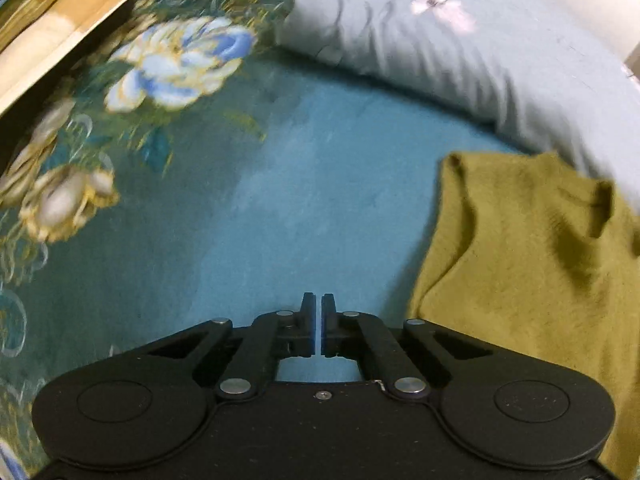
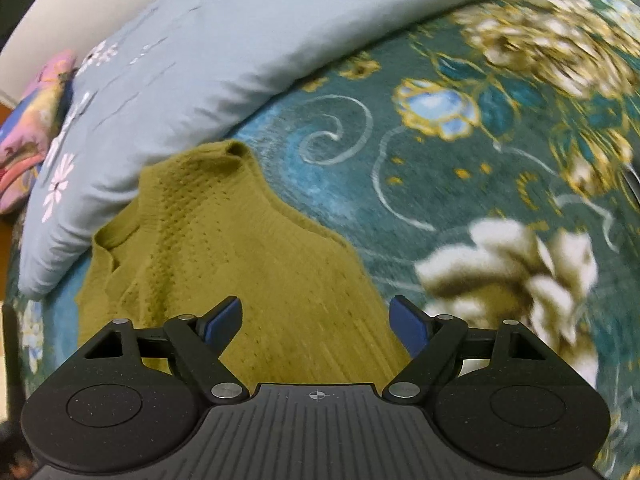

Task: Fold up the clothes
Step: 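Lay the vest flat on the sheet and open both grippers, then grasp the vest shoulders with the left gripper while the right gripper grasps the other shoulder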

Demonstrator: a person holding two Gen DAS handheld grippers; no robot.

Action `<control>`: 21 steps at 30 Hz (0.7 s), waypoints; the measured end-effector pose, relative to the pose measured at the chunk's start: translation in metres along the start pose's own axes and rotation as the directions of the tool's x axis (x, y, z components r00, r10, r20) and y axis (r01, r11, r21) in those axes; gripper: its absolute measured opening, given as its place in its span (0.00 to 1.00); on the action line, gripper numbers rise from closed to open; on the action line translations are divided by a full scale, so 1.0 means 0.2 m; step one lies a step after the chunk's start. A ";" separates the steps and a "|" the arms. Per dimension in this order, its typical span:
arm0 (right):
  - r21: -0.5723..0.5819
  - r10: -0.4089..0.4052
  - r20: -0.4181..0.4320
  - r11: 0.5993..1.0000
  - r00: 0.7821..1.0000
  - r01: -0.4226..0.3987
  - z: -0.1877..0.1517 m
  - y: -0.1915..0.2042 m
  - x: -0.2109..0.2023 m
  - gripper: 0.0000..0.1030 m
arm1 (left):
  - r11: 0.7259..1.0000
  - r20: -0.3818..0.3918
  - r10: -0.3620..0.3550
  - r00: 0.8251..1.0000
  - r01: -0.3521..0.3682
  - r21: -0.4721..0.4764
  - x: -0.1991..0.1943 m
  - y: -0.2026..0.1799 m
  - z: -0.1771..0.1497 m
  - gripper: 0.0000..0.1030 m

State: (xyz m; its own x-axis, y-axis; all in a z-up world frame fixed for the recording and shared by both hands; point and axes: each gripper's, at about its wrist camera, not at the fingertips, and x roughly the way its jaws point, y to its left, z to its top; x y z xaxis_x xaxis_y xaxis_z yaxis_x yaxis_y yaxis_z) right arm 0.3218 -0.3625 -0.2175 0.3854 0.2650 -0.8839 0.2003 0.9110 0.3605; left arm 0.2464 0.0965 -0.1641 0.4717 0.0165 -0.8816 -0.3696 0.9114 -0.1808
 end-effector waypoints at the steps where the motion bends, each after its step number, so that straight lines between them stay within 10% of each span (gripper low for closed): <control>1: -0.014 0.007 0.003 1.000 1.000 -0.007 0.03 0.02 0.02 0.77 | 1.000 0.000 -0.013 1.000 0.013 -0.004 0.00 0.00 0.02 0.03; 11: -0.339 0.076 0.034 0.939 0.997 -0.060 0.41 0.41 0.25 0.77 | 0.968 -0.013 -0.140 0.990 0.140 0.210 0.19 -0.37 0.26 0.51; 16: -0.572 0.076 -0.001 0.817 0.997 -0.063 0.49 0.58 0.39 0.77 | 0.841 -0.019 -0.068 0.998 0.067 0.536 0.36 -0.57 0.32 0.60; 21: -0.738 0.065 -0.051 0.670 0.997 -0.082 0.51 0.68 0.52 0.77 | 0.770 -0.076 -0.090 0.993 0.118 0.627 0.51 -0.58 0.38 0.64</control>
